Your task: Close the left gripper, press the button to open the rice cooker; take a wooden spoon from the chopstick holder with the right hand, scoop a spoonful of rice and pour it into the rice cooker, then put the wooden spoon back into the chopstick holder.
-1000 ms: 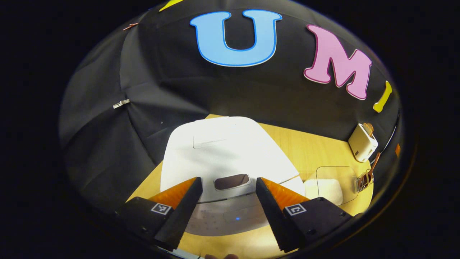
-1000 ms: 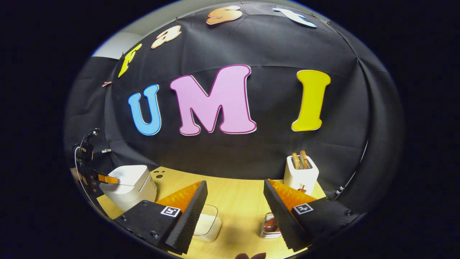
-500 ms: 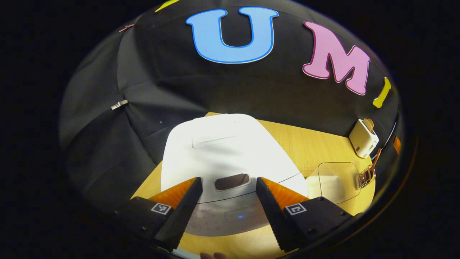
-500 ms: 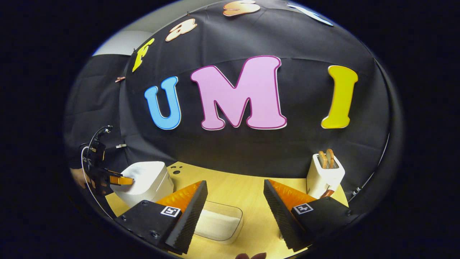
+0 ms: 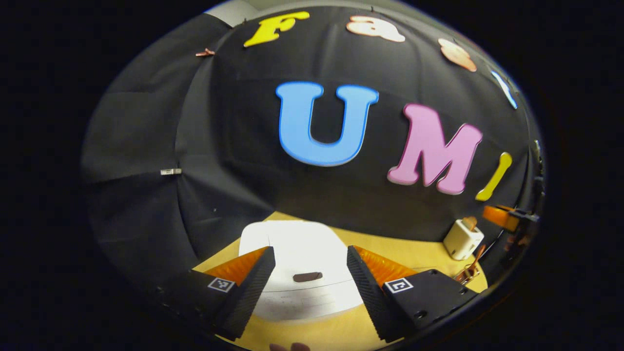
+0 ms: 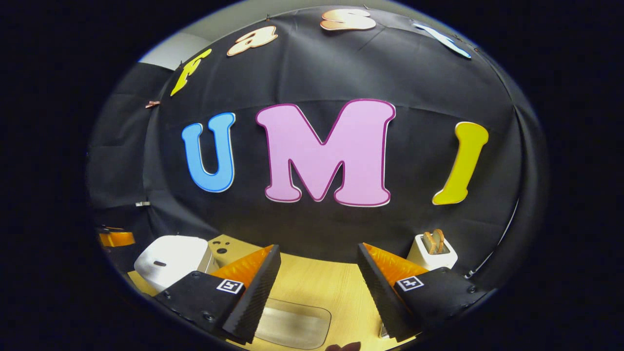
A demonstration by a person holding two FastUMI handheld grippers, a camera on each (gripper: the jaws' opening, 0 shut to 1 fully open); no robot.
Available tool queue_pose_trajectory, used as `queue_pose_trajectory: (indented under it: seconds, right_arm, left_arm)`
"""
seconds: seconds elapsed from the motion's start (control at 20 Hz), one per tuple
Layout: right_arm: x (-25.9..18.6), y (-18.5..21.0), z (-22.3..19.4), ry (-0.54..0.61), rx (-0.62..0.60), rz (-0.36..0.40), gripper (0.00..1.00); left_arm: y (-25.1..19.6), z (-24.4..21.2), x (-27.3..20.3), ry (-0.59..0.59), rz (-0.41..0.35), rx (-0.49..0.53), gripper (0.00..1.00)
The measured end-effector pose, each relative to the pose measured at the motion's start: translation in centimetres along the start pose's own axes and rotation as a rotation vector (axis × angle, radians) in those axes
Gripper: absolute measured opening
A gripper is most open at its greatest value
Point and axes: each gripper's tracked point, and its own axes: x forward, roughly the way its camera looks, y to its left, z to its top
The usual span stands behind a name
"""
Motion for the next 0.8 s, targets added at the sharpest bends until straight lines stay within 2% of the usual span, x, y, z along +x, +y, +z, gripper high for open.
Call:
queue_pose_trajectory:
  seconds: [0.15, 0.25, 0.45, 0.55, 0.65, 0.75, 0.8]
  right_arm:
    - [-1.6, 1.1, 1.8, -0.041, -0.004, -0.034, 0.97]
    - [-3.1, 1.9, 4.8, -0.107, -0.032, -0.04, 0.96]
    - [-5.8, 1.3, 9.3, -0.273, -0.1, -0.051, 0.97]
    - [-6.9, 2.2, 10.5, -0.331, -0.113, 0.016, 0.97]
    - [-7.5, 3.1, 9.6, -0.308, -0.082, 0.104, 0.97]
    - [-8.4, 5.3, 8.8, -0.292, -0.042, 0.232, 0.97]
    - [-8.6, 6.3, 8.2, -0.29, -0.046, 0.285, 0.91]
  left_arm:
    - [1.0, 2.5, -4.7, -0.094, -0.067, -0.002, 0.95]
    - [1.6, 4.0, -7.1, -0.132, -0.067, -0.004, 0.95]
    - [0.6, 5.0, -10.3, -0.2, -0.045, -0.097, 0.95]
    - [-0.3, 5.0, -11.6, -0.227, 0.0, -0.134, 0.95]
    - [-1.9, 5.0, -13.1, -0.228, 0.044, -0.145, 0.95]
    - [-4.1, 5.3, -15.1, -0.258, 0.06, -0.122, 0.95]
    - [-4.4, 5.3, -16.6, -0.273, 0.099, -0.113, 0.96]
